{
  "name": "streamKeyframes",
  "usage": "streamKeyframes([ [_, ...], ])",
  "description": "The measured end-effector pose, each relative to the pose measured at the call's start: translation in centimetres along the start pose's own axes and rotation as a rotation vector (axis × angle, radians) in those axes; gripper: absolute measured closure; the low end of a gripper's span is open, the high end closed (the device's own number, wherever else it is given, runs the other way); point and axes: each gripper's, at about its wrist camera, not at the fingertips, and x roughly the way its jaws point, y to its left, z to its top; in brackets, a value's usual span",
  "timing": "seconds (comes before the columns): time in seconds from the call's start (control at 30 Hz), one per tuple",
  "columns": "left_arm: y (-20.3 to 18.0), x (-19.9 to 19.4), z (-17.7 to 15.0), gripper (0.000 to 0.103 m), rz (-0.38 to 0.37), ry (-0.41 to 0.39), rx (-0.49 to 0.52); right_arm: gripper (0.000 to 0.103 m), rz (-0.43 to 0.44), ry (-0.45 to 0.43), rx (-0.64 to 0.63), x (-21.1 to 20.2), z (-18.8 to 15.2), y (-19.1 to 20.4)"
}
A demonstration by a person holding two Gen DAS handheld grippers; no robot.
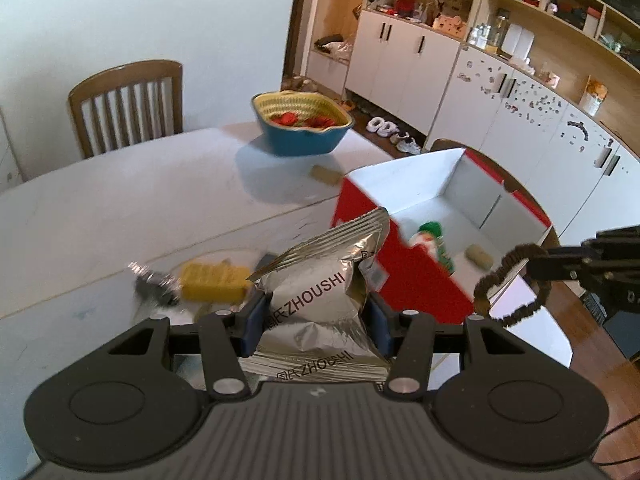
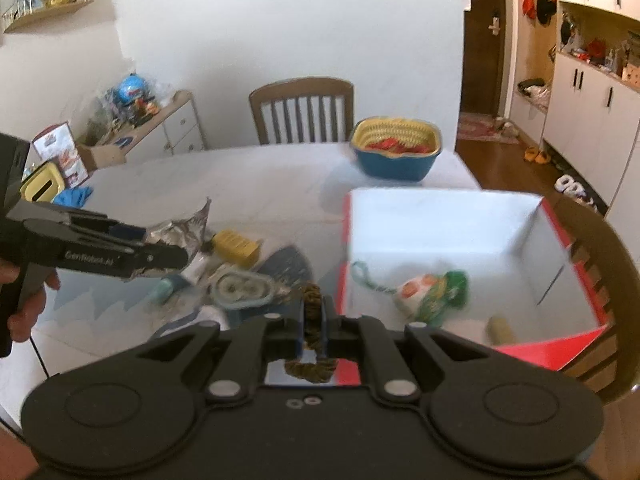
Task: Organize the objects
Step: 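Carry the snack bag and bead bracelet into the red shoebox with both tools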
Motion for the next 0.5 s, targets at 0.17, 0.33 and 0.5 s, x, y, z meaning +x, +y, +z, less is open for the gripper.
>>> streamKeyframes([
  [0.17, -2.8, 1.1, 1.7, 0.05, -0.003, -0.01, 0.014, 0.097, -0.026, -0.034, -0.004, -0.8, 1.0, -3.0],
  [0.33, -5.3, 2.5, 3.2, 0.05, -0.001, -0.016, 0.015, 0.097, -0.041, -0.053, -0.004, -1.1, 1.7, -5.7],
  [0.5, -8.0, 4.2, 4.4, 0.05, -0.003, -0.007, 0.04, 0.097, -0.046, -0.06, -0.016, -0.9, 2.0, -7.9],
])
